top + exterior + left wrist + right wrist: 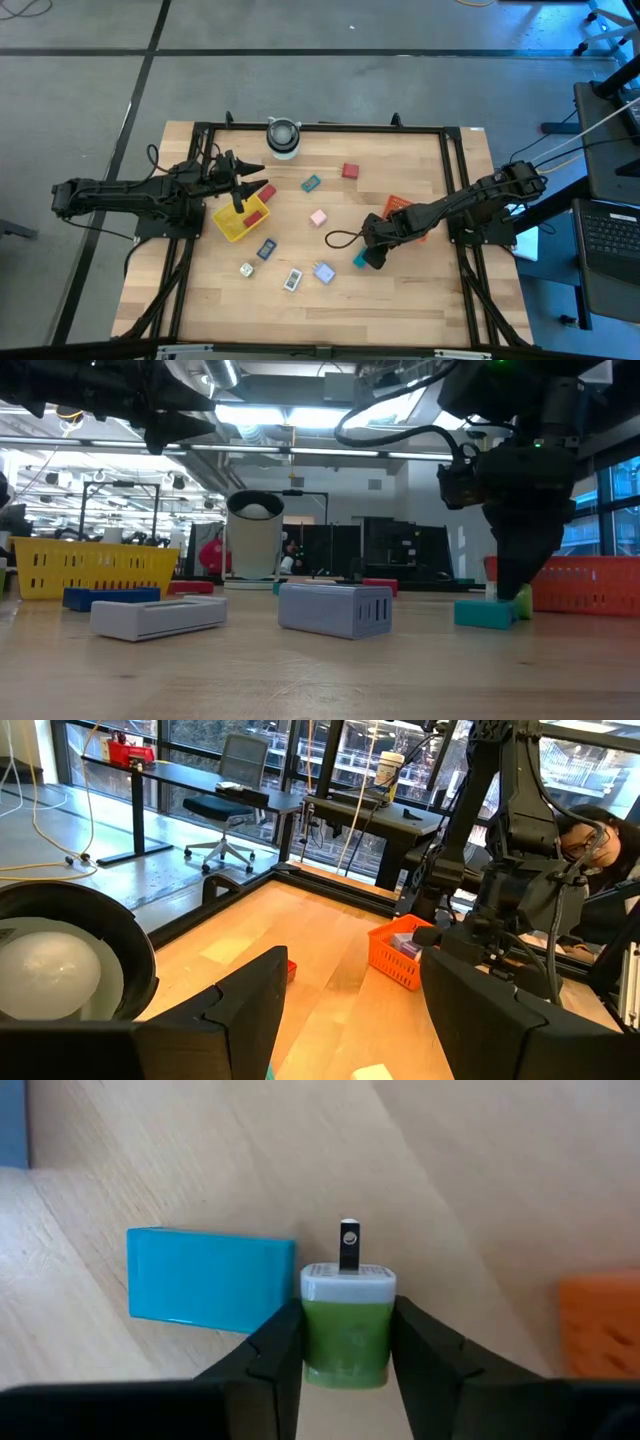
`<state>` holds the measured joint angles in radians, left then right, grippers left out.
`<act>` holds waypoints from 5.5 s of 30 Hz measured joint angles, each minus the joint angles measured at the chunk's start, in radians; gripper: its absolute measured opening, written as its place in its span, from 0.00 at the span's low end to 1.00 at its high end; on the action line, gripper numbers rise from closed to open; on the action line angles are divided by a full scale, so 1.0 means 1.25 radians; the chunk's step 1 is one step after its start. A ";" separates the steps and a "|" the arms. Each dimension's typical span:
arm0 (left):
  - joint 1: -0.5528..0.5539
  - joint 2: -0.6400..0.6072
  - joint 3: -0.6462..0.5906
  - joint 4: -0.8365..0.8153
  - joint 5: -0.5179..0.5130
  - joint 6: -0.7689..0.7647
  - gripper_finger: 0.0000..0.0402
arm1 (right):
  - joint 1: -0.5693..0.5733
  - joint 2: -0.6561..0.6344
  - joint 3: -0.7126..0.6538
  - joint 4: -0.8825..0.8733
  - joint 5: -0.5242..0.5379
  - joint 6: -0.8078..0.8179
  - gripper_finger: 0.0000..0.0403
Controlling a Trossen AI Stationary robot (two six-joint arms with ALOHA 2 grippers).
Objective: Pick & Place Office items
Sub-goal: Put the right green charger adapter into the orange basket, then put the bottom blue digital timer into the yellow basket
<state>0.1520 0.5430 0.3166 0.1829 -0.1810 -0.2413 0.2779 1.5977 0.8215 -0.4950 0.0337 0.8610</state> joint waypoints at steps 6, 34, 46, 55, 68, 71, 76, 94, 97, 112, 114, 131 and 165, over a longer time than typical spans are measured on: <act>0.000 -0.001 0.000 0.000 0.000 -0.006 0.56 | -0.021 -0.023 0.000 -0.008 0.011 -0.022 0.30; 0.000 -0.018 0.000 0.007 0.000 -0.009 0.56 | 0.065 -0.515 0.028 -0.274 0.416 0.002 0.30; 0.000 -0.018 0.000 0.007 0.015 -0.027 0.56 | 0.164 -0.710 -0.072 -0.317 0.540 0.046 0.30; 0.000 -0.018 0.000 0.023 0.015 -0.023 0.56 | 0.208 -0.868 -0.273 -0.255 0.532 0.118 0.30; 0.000 -0.018 0.000 0.027 0.015 -0.027 0.56 | 0.211 -0.905 -0.345 -0.288 0.342 0.290 0.30; 0.000 -0.018 0.000 0.027 0.015 -0.027 0.56 | 0.210 -0.892 -0.345 -0.288 0.328 0.299 0.30; 0.000 -0.012 0.000 0.029 0.021 -0.027 0.56 | 0.209 -0.849 -0.345 -0.288 0.313 0.317 0.30; 0.000 0.094 0.000 0.110 0.014 -0.029 0.56 | 0.172 -0.664 -0.345 -0.257 0.272 0.344 0.30; 0.000 0.108 0.000 0.119 0.014 -0.036 0.56 | 0.172 -0.658 -0.345 -0.253 0.272 0.345 0.33; 0.000 0.113 0.000 0.132 0.014 -0.048 0.56 | 0.172 -0.658 -0.345 -0.250 0.252 0.337 0.46; 0.000 0.113 0.000 0.132 0.014 -0.048 0.56 | 0.172 -0.658 -0.345 -0.250 0.251 0.337 0.48; 0.000 0.113 0.000 0.132 0.027 -0.041 0.56 | 0.172 -0.658 -0.286 -0.257 0.263 0.216 0.56; 0.048 0.113 0.000 0.174 0.083 -0.042 0.56 | 0.046 -0.196 0.061 -0.098 -0.042 -0.746 0.56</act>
<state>0.2115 0.6846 0.3168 0.4004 -0.0769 -0.2935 0.3359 1.3527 0.8974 -0.6171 -0.0189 -0.0714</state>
